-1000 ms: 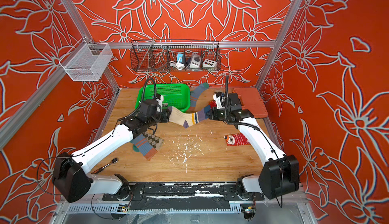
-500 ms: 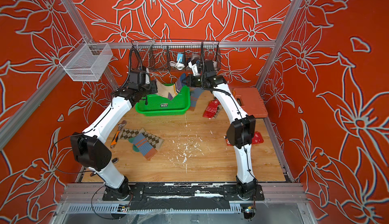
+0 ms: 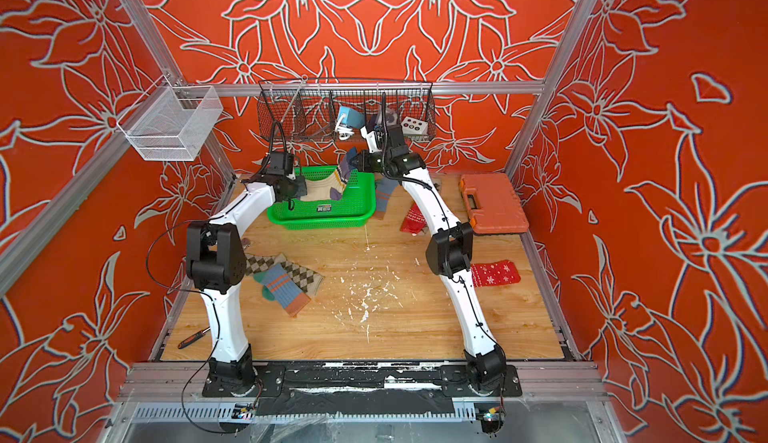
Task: Place the socks together as a pair
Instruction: Place a pair of socks in the bin.
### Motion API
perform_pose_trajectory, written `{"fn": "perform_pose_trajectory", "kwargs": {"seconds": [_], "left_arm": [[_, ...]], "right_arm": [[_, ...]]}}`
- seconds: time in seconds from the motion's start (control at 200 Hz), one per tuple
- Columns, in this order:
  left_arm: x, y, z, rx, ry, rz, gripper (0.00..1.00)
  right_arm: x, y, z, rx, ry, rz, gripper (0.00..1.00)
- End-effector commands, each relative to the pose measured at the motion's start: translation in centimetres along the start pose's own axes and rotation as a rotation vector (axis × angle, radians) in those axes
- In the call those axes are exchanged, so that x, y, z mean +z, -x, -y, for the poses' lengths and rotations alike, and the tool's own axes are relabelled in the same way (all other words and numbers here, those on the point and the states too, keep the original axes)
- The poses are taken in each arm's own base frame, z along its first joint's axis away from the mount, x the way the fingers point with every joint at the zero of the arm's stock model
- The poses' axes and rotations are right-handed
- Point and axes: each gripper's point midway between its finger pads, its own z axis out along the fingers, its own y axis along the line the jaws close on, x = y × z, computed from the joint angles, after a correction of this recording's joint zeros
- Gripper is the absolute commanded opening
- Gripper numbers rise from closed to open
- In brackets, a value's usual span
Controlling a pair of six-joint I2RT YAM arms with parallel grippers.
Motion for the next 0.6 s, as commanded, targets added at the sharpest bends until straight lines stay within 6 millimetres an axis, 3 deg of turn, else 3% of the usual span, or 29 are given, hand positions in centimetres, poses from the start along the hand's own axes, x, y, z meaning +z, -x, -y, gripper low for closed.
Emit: {"fn": "perform_pose_trajectory", "kwargs": {"seconds": [0.0, 0.135, 0.425, 0.595], "left_arm": [[-1.7, 1.5, -0.7, 0.017, 0.039, 0.05, 0.0], [-2.9, 1.5, -0.9, 0.009, 0.031, 0.08, 0.0], [-5.9, 2.8, -0.7, -0.01, -0.01, 0.178, 0.0], [-6.0, 2.7, -1.2, -0.004, 0.013, 0.181, 0.0]], "right_arm": [[3.1, -6.8, 3.8, 0.159, -0.053, -0.164, 0.0], [2.4, -7.5, 2.9, 0.114, -0.076, -0.161, 0.0], [-2.2, -4.3, 0.3, 0.008, -0.119, 0.023, 0.0], [-1.9, -4.6, 0.4, 0.014, -0.112, 0.028, 0.0]]}}
